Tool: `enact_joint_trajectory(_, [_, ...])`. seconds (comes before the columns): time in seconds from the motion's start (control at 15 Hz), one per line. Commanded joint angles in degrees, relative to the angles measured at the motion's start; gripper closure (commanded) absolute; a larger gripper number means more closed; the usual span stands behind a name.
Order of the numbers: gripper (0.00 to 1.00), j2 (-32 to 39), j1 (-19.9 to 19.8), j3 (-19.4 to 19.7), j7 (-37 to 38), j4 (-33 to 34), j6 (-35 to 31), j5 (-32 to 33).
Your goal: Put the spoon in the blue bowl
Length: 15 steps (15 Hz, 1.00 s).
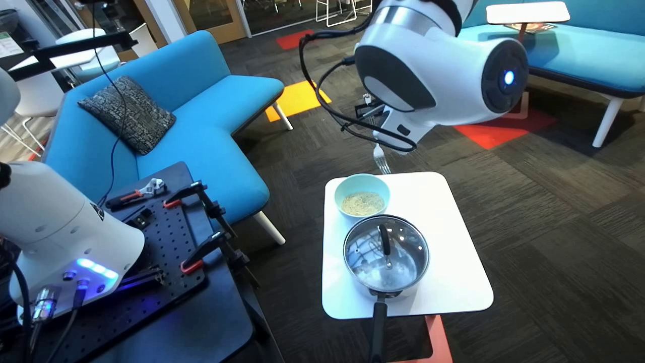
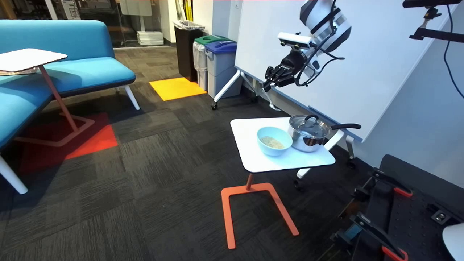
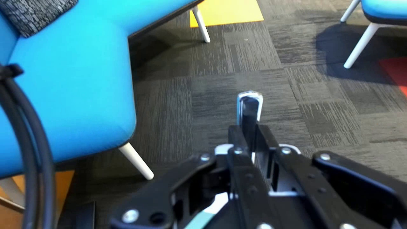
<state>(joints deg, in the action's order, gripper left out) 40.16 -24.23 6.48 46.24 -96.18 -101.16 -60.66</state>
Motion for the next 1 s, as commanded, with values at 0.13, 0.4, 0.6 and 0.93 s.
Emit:
enact_joint_trajectory(0.13, [0.96, 0.89, 0.85, 3.18, 1.49, -2.95, 7.82, -6.39])
enact_joint_trajectory(0.4, [0.84, 2.34, 2.04, 4.86, -0.21, -2.20, 7.09, -6.27])
enact_joint_trajectory(0.6, [0.96, 2.41, 2.26, 5.11, -0.19, -1.95, 7.02, -6.20])
enact_joint_trajectory(0.93, [0.96, 3.13, 1.01, 5.44, -2.01, -2.84, 7.26, -8.86])
